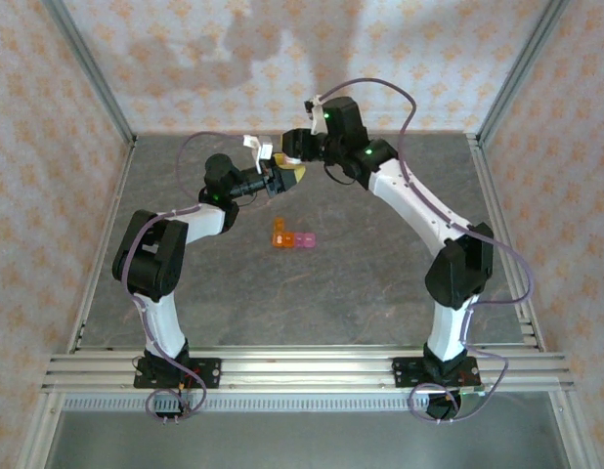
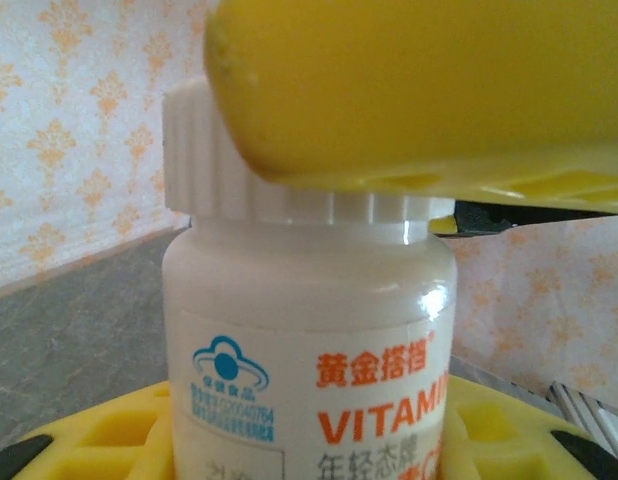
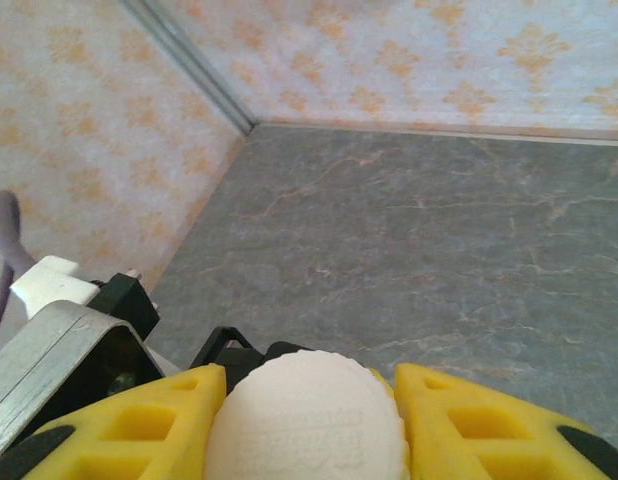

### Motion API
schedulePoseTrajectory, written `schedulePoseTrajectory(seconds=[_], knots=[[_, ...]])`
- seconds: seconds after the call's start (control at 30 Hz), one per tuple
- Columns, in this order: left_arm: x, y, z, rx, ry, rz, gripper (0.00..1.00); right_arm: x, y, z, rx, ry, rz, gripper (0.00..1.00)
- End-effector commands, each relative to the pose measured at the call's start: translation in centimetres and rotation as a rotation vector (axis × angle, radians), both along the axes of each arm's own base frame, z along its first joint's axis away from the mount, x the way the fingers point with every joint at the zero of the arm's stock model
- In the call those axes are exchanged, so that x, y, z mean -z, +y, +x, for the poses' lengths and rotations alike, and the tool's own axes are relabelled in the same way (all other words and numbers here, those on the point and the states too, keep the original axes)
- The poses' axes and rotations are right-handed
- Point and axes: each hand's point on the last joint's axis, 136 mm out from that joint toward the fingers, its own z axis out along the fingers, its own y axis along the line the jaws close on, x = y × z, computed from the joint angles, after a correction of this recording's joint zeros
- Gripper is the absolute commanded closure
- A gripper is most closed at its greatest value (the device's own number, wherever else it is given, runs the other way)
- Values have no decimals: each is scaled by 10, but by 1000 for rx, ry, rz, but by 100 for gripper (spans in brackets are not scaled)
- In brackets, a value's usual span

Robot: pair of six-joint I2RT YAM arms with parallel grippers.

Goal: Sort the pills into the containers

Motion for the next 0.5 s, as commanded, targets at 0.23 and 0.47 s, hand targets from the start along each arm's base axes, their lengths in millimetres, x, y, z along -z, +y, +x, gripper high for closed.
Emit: schedulePoseTrajectory(seconds=[0.23, 0.47], knots=[[-28, 5, -2, -19, -114, -21, 100, -15, 30, -38, 181, -9, 60, 58], [-28, 4, -2, -17, -115, -23, 100, -47, -1, -33, 195, -33, 78, 35]])
